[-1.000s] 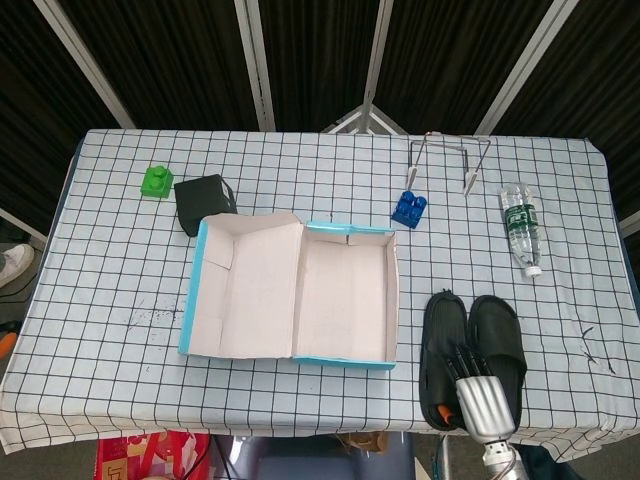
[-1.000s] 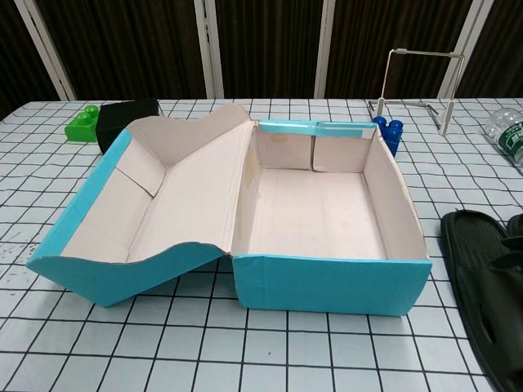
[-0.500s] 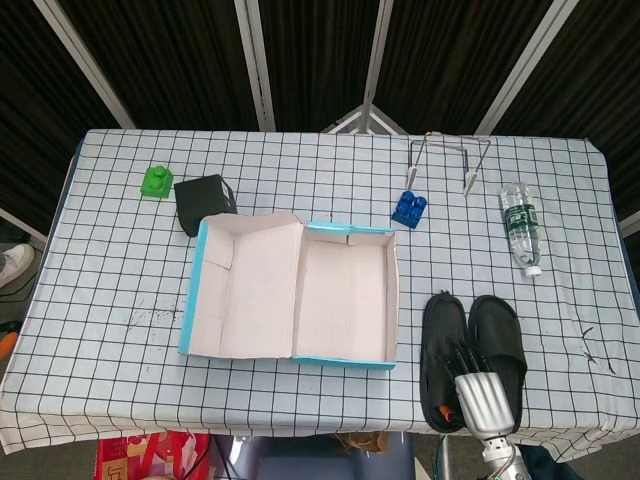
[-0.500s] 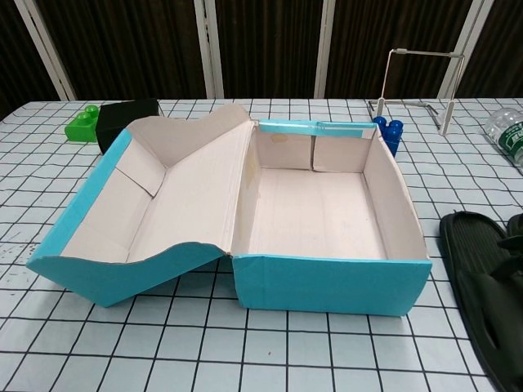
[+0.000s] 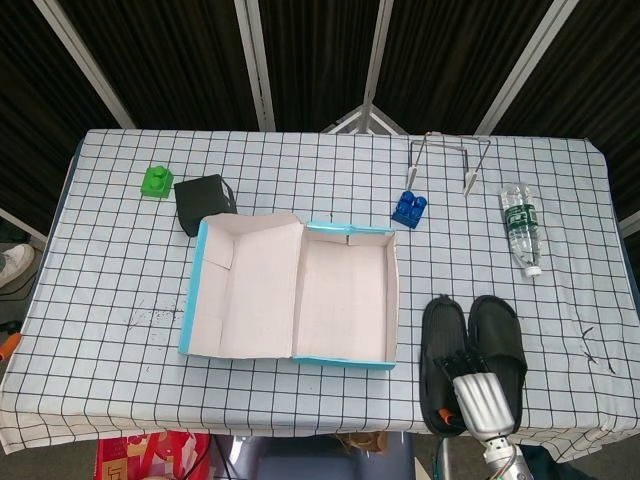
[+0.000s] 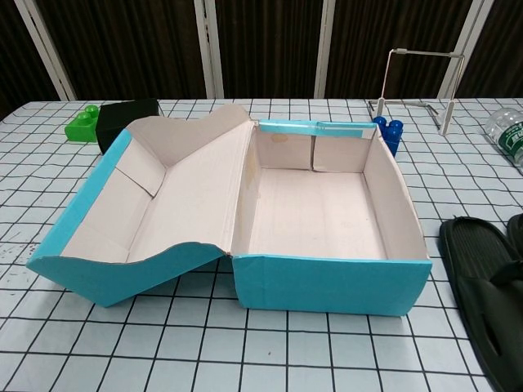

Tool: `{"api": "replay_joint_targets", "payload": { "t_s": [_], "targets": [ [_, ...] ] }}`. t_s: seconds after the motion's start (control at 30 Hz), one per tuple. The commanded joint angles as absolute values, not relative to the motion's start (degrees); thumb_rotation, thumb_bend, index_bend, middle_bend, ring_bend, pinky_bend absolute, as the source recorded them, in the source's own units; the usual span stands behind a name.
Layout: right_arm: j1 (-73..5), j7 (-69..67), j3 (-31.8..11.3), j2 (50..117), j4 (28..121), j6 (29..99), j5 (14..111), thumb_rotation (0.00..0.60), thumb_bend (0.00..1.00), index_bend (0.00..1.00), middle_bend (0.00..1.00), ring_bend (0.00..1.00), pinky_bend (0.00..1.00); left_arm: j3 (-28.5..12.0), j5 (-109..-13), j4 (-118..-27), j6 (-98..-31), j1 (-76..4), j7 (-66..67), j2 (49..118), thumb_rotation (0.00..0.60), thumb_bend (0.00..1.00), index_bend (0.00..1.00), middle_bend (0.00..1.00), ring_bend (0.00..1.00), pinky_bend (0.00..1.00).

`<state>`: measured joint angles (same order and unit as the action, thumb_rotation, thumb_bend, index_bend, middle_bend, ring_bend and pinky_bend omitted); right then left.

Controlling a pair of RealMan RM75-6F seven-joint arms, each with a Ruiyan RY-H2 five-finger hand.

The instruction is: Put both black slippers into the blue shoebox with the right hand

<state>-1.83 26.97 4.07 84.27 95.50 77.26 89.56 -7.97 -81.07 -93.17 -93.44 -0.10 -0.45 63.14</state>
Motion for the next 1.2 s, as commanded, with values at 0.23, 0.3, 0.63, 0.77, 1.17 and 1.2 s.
{"api": "replay_joint_targets", "payload": {
  "t_s": [0.23, 0.3, 0.63, 0.77, 1.17, 1.2],
  "targets": [
    [-2.3, 25.34, 3.99, 83.1, 96.97, 77.85, 90.24, 0.6, 0.59, 0.62, 0.41, 0.23, 0.12, -8.0, -81.01, -93.19, -93.45, -0.04, -0.67, 63.04, 0.6, 0.04, 0.21, 0.04, 0.0, 0.04],
    [-2.5, 25.25, 3.77, 82.43, 97.61, 77.8, 90.09, 0.6, 0.6, 0.63, 0.41, 0.24, 0.12, -7.98, -81.01, -93.21, -93.42, -0.05, -0.69, 63.02, 0.6, 0.04, 0.21, 0.04, 0.0, 0.04],
    [-4.01, 27.44, 1.16, 75.33, 103.43, 78.02, 88.23, 0.6, 0.6, 0.64, 0.41, 0.24, 0.12, -7.88, -81.13, -93.32, -93.35, -0.1, -0.35, 63.09, 0.6, 0.04, 0.21, 0.04, 0.0, 0.04],
    [-4.81, 28.05, -1.04, 72.0, 106.14, 78.21, 86.14, 0.6, 0.6, 0.64, 0.41, 0.24, 0.12, -7.87, -81.19, -93.43, -93.52, -0.03, -0.28, 63.09, 0.6, 0.04, 0.21, 0.04, 0.0, 0.04],
    [-11.14, 27.88, -9.3, 61.41, 121.75, 71.44, 74.95, 0.6, 0.61, 0.64, 0.42, 0.26, 0.12, -7.97, -81.02, -93.48, -93.66, 0.07, -0.32, 63.04, 0.6, 0.04, 0.21, 0.04, 0.0, 0.04],
    [-12.26, 27.03, -10.3, 59.82, 123.32, 69.82, 73.13, 0.6, 0.61, 0.64, 0.42, 0.26, 0.12, -8.01, -80.95, -93.46, -93.64, 0.06, -0.4, 63.04, 0.6, 0.04, 0.21, 0.04, 0.0, 0.04]
  ]
}}
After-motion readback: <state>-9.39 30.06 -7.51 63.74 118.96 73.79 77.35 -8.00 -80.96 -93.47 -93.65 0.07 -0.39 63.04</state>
